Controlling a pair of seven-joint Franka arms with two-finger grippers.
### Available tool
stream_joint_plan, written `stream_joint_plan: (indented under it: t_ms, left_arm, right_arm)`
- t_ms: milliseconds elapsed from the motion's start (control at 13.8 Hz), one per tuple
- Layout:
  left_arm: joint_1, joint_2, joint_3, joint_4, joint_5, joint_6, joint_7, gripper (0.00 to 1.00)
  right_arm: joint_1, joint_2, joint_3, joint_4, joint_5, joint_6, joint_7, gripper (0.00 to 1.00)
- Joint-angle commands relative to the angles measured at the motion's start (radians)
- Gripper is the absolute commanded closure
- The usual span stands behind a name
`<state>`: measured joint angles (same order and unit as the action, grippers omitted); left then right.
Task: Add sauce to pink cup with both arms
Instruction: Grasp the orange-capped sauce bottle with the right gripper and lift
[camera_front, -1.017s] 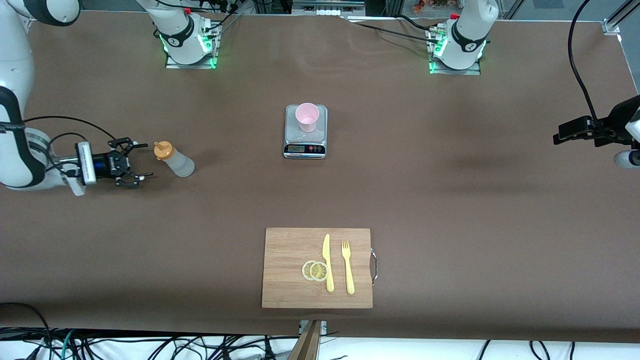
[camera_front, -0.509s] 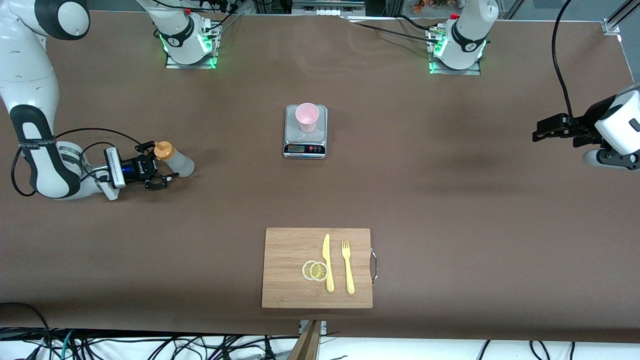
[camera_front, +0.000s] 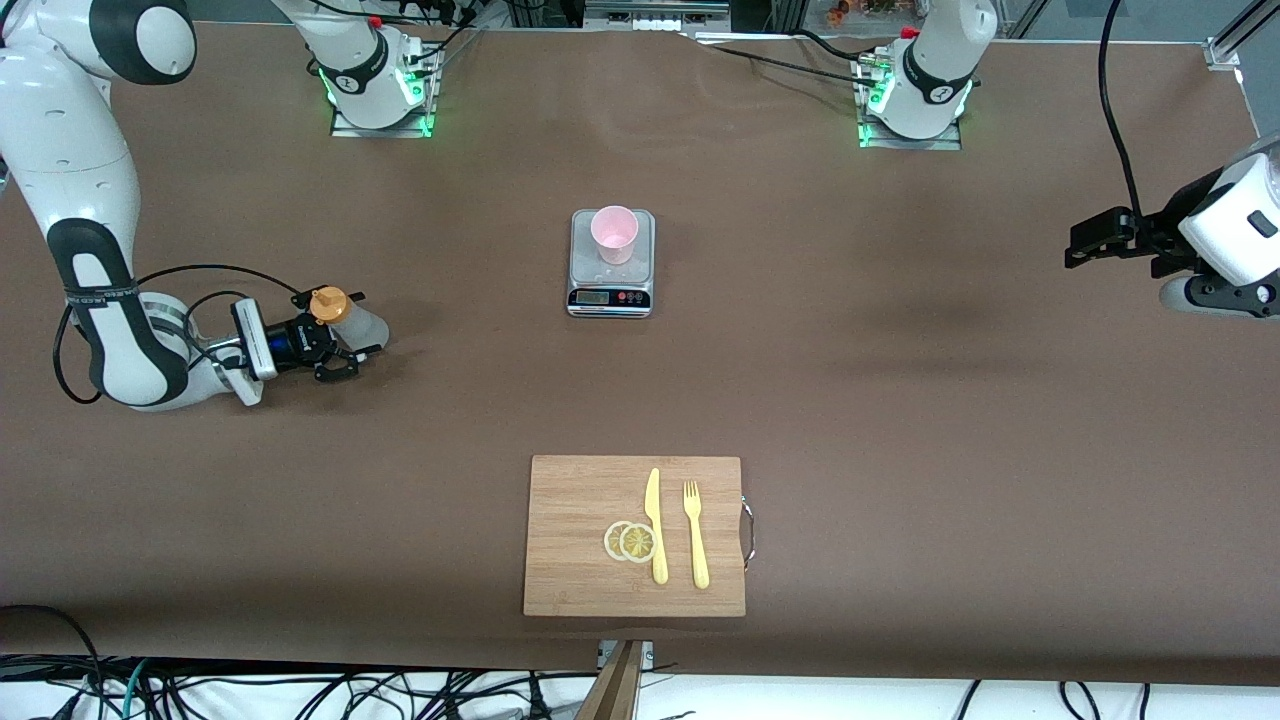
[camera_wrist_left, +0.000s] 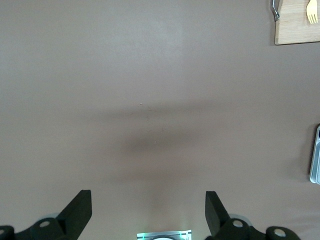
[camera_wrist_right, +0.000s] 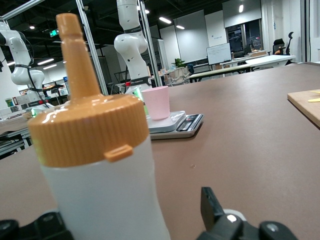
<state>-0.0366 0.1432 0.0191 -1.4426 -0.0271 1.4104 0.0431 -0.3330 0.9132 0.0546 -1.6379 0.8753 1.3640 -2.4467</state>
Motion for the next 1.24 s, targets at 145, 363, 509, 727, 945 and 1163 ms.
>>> stream_joint_plan:
  t_ms: [145,363,509,727,945,1163]
  left_arm:
    - [0.014,0.009,-0.025,-0.007,0.029,-0.008,-0.02,0.0]
    - [0.011,0.012,-0.027,-0.007,0.023,-0.008,-0.02,0.0]
    - [0.011,0.012,-0.028,-0.007,0.023,-0.008,-0.02,0.0]
    - [0.008,0.013,-0.028,-0.007,0.021,-0.008,-0.022,0.0]
    - [0.006,0.013,-0.028,-0.007,0.019,-0.008,-0.02,0.0]
    - [0.007,0.013,-0.027,-0.005,0.021,-0.007,-0.019,0.0]
  right_arm:
    - [0.018,0.0,-0.002,0.021,-0.002,-0.003,0.002,1.0]
    - [0.055,-0.043,-0.004,0.046,-0.036,-0.005,0.034,1.0]
    - [0.095,-0.121,-0.006,0.047,-0.119,0.001,0.168,1.0]
    - [0.198,-0.249,-0.002,0.082,-0.283,0.021,0.446,1.0]
    - [0.328,-0.326,-0.002,0.101,-0.447,0.023,0.671,1.0]
    - [0.474,-0.367,-0.002,0.101,-0.594,0.027,0.837,1.0]
